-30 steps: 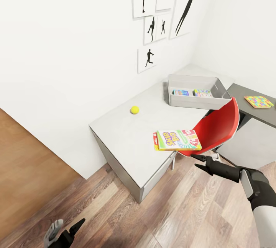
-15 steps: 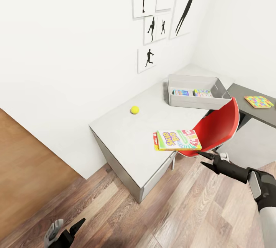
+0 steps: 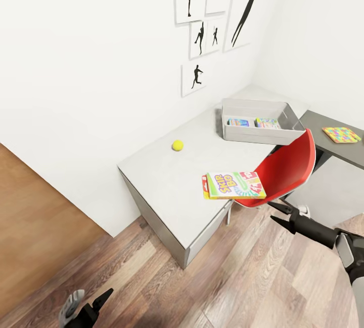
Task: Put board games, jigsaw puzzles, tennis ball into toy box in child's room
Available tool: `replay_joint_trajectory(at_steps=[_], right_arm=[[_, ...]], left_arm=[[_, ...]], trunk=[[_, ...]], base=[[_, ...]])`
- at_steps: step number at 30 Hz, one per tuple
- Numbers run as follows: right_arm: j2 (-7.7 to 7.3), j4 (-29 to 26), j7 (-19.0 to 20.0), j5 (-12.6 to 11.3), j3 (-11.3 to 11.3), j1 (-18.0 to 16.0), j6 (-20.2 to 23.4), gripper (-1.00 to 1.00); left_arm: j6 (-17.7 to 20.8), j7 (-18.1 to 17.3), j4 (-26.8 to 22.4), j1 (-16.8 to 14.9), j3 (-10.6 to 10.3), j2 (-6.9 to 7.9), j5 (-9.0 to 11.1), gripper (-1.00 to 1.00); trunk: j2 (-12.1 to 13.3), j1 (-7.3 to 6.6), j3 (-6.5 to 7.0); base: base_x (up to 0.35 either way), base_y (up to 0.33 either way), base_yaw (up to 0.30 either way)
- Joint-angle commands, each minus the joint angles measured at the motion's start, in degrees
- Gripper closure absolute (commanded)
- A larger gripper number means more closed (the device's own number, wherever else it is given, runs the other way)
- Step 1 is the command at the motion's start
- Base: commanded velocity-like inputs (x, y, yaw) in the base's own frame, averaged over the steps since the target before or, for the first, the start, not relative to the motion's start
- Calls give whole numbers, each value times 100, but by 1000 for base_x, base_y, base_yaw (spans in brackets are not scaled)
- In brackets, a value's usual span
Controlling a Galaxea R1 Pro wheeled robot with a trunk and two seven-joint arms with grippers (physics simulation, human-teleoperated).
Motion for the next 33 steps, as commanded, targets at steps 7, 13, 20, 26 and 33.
replay_joint_trajectory(at_steps=[7,13,20,26,33], right_arm=[[-246,734,356,-197,-35,-150,-145,-100],[-396,1107,705,-288,-41,-229,-323,-100],[-469,1245,858,-318,-44,-271,-399,-100],[-508,1222,895,-325,-43,-294,-419,-100],[-523,1124,890,-329,-39,-303,-360,-100]], left_arm=[[51,-13,-4,-5,-15,-6,49,-100],[79,-67,-29,-7,-40,-12,78,-100],[115,-105,-86,28,-33,-24,125,-100],[110,-135,-188,77,-34,-25,139,-100],[97,-139,-379,133,-45,-20,89,-100]], trunk=[[-10,3,-8],[-10,3,-8],[-10,3,-8],[-10,3,-8],[-10,3,-8]], base=[[0,0,0],[0,0,0],[0,0,0],[0,0,0],[0,0,0]])
